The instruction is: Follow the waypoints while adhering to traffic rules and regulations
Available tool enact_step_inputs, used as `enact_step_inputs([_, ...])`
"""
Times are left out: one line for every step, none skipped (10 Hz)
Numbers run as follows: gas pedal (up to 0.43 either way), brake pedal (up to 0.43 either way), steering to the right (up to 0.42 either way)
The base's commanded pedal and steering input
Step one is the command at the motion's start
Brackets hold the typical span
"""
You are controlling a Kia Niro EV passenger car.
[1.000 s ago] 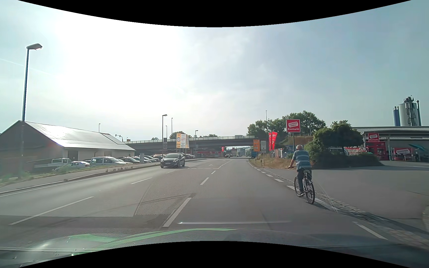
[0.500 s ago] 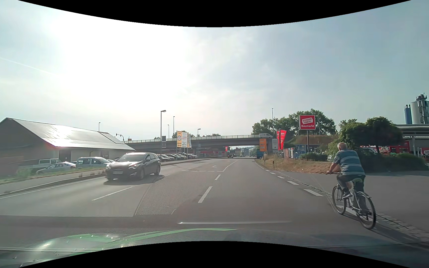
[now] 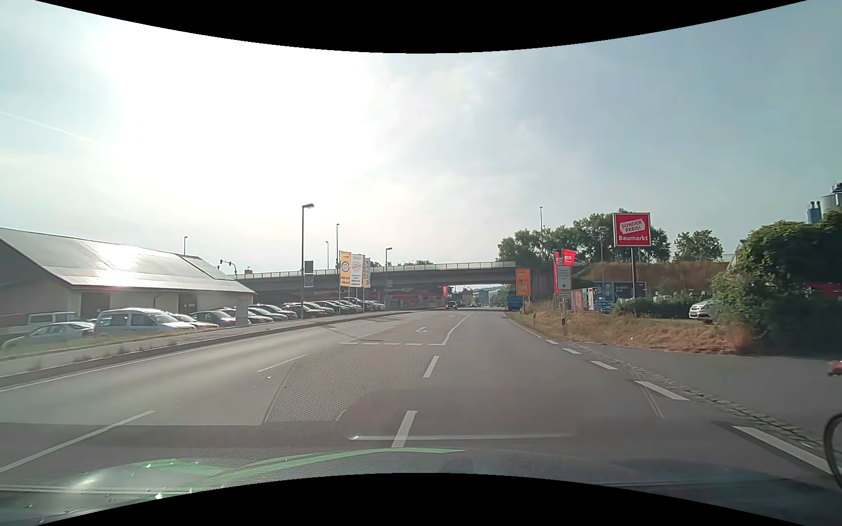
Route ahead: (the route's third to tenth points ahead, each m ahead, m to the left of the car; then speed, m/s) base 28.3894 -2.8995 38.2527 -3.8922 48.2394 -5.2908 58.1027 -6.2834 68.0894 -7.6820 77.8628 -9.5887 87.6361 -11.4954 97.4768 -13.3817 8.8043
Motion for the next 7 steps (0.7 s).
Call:
enact_step_inputs([0.24,0.0,0.015])
enact_step_inputs([0.24,0.0,0.025])
enact_step_inputs([0.24,0.0,0.035])
enact_step_inputs([0.24,0.0,0.043])
enact_step_inputs([0.24,0.0,0.051])
enact_step_inputs([0.24,0.0,0.061])
enact_step_inputs([0.24,0.0,0.069])
